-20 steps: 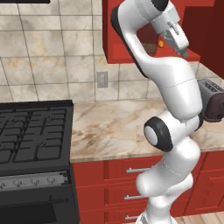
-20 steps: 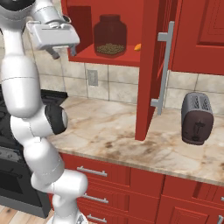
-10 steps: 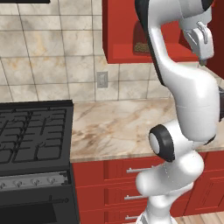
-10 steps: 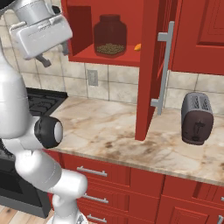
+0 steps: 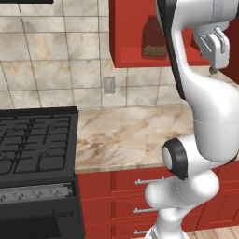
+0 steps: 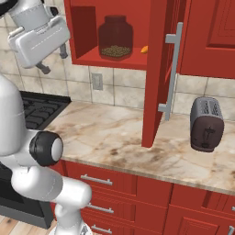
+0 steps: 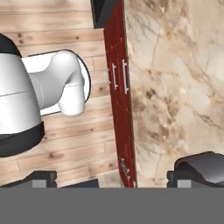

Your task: Pick the candle and jar from the dining table and place them in the open cabinet. Close the cabinet after placing the objects.

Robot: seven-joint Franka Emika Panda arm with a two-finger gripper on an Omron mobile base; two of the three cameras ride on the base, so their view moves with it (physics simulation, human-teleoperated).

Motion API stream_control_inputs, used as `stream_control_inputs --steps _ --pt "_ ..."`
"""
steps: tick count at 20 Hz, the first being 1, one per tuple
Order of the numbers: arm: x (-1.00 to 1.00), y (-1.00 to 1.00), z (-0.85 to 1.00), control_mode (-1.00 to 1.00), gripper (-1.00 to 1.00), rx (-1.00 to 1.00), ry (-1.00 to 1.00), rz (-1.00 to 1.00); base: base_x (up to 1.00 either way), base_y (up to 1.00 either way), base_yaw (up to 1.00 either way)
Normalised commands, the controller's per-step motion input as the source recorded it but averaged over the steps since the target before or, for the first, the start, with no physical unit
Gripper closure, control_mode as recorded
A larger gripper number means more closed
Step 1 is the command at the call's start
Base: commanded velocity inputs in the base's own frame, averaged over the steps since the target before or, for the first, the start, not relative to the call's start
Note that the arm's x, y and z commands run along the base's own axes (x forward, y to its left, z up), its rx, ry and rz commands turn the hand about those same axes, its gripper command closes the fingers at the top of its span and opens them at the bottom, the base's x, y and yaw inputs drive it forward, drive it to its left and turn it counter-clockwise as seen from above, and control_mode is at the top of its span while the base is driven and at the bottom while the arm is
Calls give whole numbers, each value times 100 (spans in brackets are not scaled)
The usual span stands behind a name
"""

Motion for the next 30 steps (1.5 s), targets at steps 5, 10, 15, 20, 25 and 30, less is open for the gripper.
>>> stream_control_inputs --steps 5,10,15,20,25,30 --pt "27 18 -19 -100 -100 7 -16 3 0 0 0" --pt "30 17 -20 -100 -100 6 -17 1 0 0 0" --pt "18 11 -29 -100 -100 7 -23 2 0 0 0" --pt "15 9 -35 -100 -100 5 -28 4 0 0 0" --pt "16 8 -43 -100 -100 0 -13 2 0 0 0" --pt "4 6 -32 -100 -100 0 -8 1 0 0 0"
